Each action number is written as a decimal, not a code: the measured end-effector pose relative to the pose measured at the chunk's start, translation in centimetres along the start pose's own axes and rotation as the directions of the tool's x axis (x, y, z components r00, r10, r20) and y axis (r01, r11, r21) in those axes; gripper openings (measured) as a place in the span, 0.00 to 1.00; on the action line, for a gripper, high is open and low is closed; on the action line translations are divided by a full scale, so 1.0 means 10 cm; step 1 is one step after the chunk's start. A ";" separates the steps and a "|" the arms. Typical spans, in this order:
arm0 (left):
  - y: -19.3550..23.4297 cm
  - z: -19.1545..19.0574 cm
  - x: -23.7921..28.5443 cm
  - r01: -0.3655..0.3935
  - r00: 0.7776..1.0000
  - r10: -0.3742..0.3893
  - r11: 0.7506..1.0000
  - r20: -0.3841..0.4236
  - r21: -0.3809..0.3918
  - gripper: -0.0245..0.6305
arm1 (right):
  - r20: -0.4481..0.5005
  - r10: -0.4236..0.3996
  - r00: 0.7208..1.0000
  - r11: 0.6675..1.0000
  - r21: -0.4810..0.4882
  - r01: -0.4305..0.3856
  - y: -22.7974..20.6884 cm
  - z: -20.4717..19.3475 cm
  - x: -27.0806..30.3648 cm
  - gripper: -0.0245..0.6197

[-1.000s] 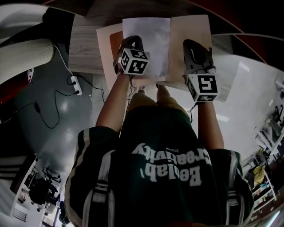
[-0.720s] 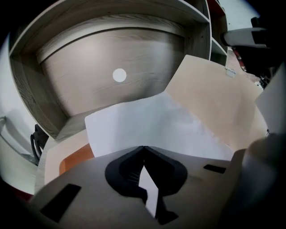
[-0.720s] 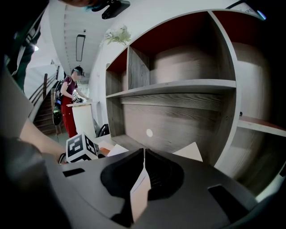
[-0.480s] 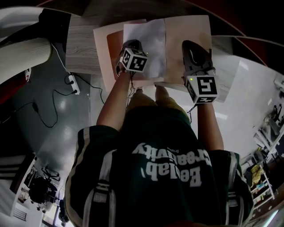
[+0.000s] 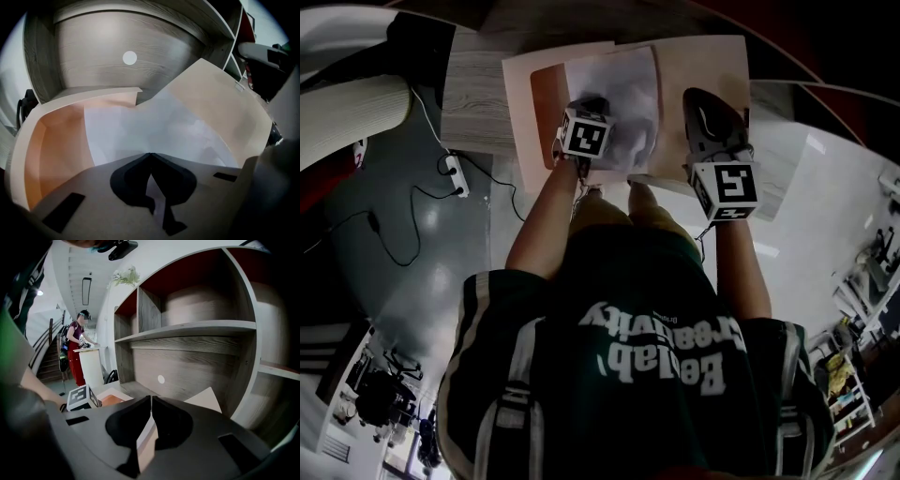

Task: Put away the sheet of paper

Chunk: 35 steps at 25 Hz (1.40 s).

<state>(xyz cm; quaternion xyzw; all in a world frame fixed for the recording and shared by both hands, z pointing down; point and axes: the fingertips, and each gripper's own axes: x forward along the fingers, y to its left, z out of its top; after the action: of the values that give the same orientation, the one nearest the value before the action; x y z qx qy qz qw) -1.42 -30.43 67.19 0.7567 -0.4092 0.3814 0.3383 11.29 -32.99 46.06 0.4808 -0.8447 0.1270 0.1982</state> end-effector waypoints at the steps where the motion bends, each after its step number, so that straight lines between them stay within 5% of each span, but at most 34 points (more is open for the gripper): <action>1: 0.00 -0.02 0.00 -0.002 1.000 0.002 1.000 -0.004 0.003 0.07 | 0.000 0.000 1.000 1.000 0.000 0.000 0.00 0.00 0.00 0.10; 15: 0.12 0.19 -0.05 -0.085 0.996 0.079 0.985 0.046 0.147 0.07 | 0.001 -0.001 1.000 1.000 -0.001 0.001 0.03 0.00 -0.02 0.10; 26: -0.34 0.22 -0.08 0.017 0.999 -0.027 0.973 0.040 0.232 0.07 | -0.005 0.001 1.000 1.000 -0.005 -0.001 0.04 -0.02 -0.03 0.10; 35: -0.15 0.09 0.08 -0.005 1.000 0.000 0.970 0.018 0.242 0.07 | -0.013 0.005 1.000 1.000 -0.007 -0.005 0.04 -0.04 -0.01 0.10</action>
<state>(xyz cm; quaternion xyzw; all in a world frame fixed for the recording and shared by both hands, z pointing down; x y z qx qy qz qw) 0.45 -30.77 67.15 0.7953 -0.3637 0.4219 0.2393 11.08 -32.60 46.34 0.4771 -0.8451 0.1276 0.2049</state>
